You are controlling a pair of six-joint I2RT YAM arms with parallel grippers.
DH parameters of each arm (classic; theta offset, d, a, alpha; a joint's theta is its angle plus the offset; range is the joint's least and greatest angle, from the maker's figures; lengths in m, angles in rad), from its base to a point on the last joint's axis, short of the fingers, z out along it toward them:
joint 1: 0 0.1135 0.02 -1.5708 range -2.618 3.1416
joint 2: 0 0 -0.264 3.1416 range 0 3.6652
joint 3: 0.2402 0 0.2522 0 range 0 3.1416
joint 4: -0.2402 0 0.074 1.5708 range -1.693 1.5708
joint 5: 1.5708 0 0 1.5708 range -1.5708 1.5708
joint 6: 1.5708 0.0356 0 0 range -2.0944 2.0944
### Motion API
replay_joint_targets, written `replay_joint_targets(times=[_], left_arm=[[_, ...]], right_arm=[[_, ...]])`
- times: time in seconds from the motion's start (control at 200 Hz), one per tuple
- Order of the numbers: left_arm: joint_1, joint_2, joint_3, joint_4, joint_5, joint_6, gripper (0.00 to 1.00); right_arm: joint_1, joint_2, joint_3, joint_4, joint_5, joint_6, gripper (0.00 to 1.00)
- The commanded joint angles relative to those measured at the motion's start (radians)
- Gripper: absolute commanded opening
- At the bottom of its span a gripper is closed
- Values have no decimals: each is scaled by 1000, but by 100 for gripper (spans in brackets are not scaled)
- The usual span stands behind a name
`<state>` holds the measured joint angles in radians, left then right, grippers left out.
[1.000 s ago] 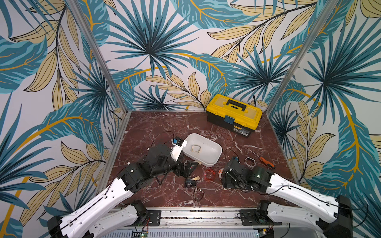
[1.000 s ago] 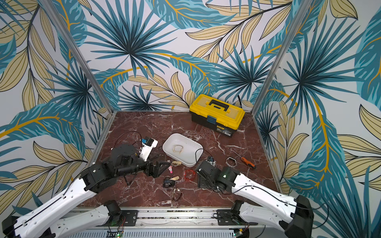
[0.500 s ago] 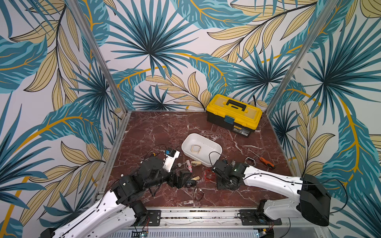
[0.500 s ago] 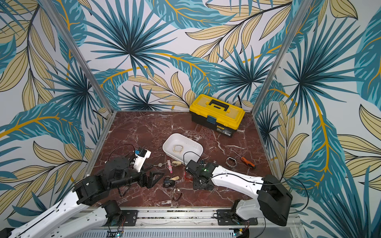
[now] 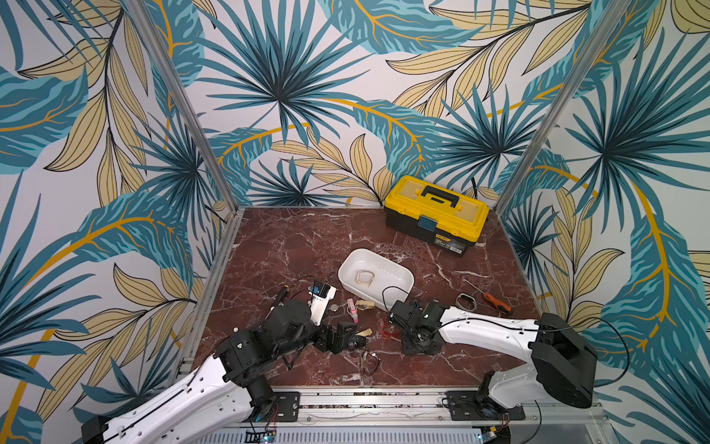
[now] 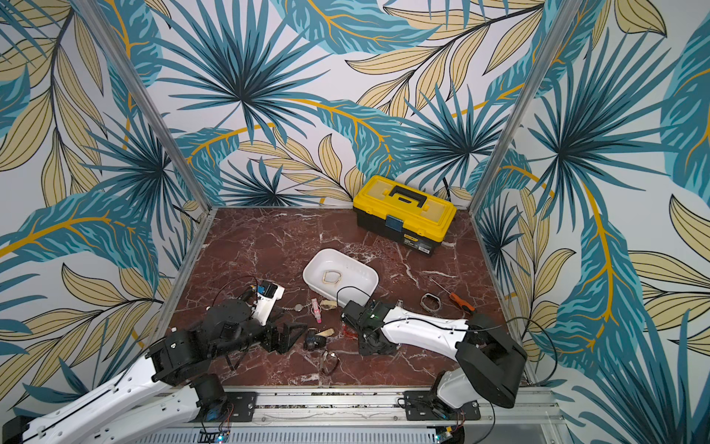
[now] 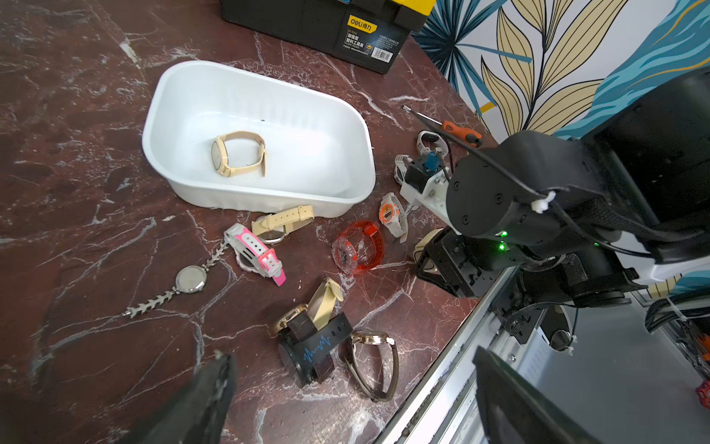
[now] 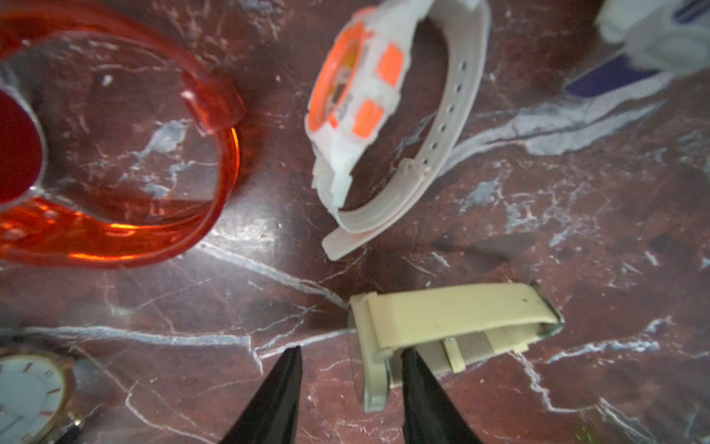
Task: Put the watch into the storage box
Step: Pick up the watch at the center of the board.
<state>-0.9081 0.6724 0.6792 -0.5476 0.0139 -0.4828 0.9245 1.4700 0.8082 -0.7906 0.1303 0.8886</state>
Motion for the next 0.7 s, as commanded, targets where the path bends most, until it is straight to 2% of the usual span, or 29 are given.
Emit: replay_joint_targets(times=[0.0,0.305,0.696], left_arm=[[-29,-7,-23,79,-64,34,100],[-119,13,-33,137,-249,124,100],[-140,16,-32,140,-354,182,100]], right_arm=[[-1,12,-1,14,18,-5,41],[-1,8,10,-10,40,-14,21],[-1,-142,48,-101,34,-23,16]])
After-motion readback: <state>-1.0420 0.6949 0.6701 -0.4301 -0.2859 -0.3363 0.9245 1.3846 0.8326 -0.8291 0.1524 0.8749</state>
